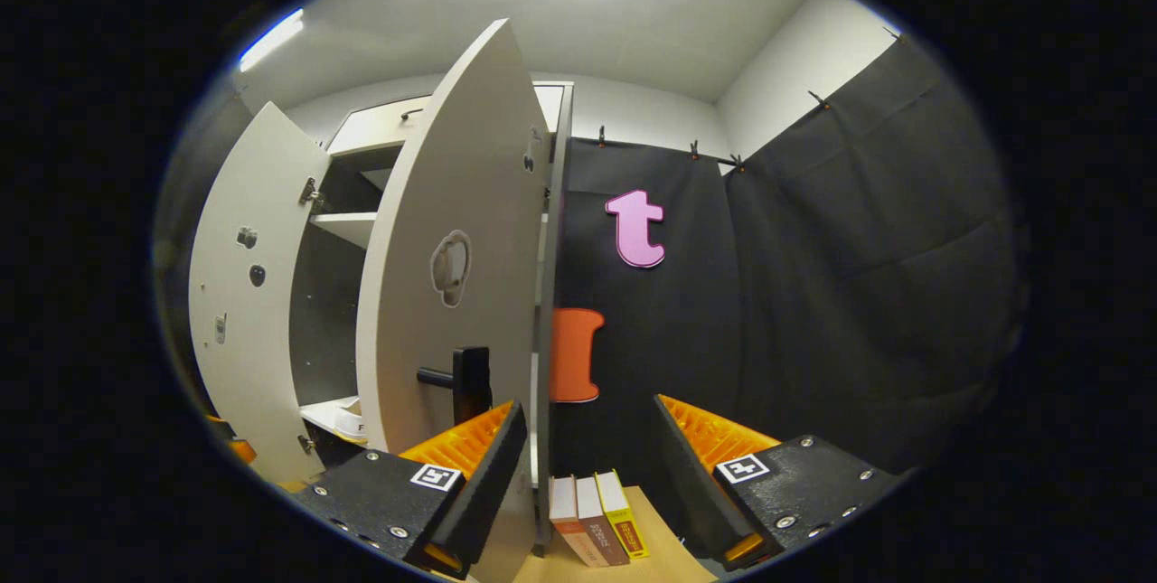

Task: Grab one shoe with the right hand and put it into the shoe cabinet, grab the other shoe with the left hand and put it into the shoe cabinet; then close the right door with the right hand and the left door with the left hand.

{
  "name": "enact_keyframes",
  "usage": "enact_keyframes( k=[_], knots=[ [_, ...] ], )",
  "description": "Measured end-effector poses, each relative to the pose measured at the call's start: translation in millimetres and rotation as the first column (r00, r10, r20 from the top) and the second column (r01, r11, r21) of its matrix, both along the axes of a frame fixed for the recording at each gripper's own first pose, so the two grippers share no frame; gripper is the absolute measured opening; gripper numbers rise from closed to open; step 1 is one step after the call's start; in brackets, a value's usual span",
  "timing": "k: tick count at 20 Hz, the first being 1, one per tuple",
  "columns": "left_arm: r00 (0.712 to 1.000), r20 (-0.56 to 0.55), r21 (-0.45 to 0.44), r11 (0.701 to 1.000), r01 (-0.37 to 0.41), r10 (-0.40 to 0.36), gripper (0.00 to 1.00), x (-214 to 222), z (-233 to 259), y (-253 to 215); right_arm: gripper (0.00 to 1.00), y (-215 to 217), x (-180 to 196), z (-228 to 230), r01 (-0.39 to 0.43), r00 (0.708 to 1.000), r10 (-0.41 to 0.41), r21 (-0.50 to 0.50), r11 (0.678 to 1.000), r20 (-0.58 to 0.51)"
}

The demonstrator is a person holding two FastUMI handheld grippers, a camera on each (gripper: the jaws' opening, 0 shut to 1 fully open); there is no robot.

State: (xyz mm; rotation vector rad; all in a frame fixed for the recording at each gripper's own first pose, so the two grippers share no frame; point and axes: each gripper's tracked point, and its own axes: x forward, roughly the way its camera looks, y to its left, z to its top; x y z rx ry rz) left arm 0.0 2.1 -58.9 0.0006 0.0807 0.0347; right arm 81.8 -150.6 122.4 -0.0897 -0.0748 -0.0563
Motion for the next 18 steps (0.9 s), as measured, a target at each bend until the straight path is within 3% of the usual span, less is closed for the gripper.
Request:
enact_keyframes(
  k=[5, 9, 16, 17, 18],
  knots=[
    [1.0, -0.006, 0.007, 1.0, -0.002, 0.002, 0.97, -1, -1, 6, 0.87, 36, 8, -5, -0.074, 0.997, 0.074, 0.028, 0.997, -0.009],
    [1.0, 0.002, 0.019, 1.0, -0.014, 0.014, 0.97, -2, 1, 14, 0.87, 64, 15, -6, -0.111, 0.994, 0.111, -0.007, 0.994, -0.004],
    [0.999, -0.006, 0.013, 0.999, -0.034, 0.034, 0.97, -3, 7, 25, 0.9, 115, 42, -23, -0.227, 0.973, 0.228, 0.027, 0.973, -0.033],
    [0.999, -0.008, 0.013, 0.999, -0.036, 0.036, 0.97, -2, 7, 26, 0.86, 121, 48, -25, -0.24, 0.97, 0.241, 0.029, 0.97, -0.038],
    [0.999, -0.01, 0.011, 0.999, -0.037, 0.037, 0.97, -3, 7, 27, 0.91, 128, 52, -28, -0.255, 0.966, 0.256, 0.033, 0.966, -0.042]
  ],
)
